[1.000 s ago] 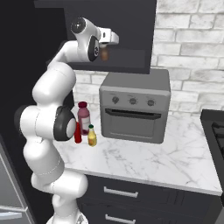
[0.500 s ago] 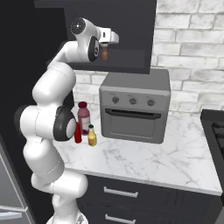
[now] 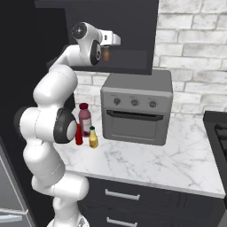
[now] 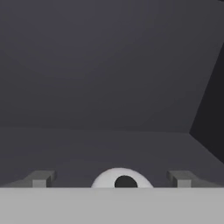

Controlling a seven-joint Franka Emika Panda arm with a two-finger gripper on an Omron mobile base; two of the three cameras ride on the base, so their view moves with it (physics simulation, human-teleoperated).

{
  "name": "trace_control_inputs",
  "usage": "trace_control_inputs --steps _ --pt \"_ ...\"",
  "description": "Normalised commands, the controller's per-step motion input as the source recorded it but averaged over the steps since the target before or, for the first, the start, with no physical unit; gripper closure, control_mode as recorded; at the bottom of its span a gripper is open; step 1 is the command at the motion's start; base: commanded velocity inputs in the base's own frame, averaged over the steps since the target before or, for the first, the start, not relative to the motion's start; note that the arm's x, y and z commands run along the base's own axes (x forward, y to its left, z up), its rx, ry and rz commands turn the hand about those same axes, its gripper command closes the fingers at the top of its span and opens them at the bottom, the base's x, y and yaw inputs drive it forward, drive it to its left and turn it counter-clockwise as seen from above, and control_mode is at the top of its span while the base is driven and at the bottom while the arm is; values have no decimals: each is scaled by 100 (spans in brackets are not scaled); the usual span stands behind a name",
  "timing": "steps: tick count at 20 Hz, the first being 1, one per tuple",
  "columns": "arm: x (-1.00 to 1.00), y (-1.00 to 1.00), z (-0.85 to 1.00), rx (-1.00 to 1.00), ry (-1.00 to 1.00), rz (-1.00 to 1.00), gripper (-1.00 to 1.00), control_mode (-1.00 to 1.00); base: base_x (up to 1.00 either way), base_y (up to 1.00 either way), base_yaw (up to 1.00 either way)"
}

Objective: There are various items on the counter. Only move the condiments/shakers into the cabinet.

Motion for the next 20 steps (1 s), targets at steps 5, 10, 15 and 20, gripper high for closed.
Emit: trace_control_inputs --steps 5,10,15,20 --pt "-31 0 0 0 -8 0 -100 -100 0 0 0" --pt "-70 0 0 0 -24 0 -100 -100 0 0 0" --pt "-83 0 0 0 -21 0 -100 -100 0 0 0" --pt "-98 0 -1 0 -18 0 -100 -100 0 0 0"
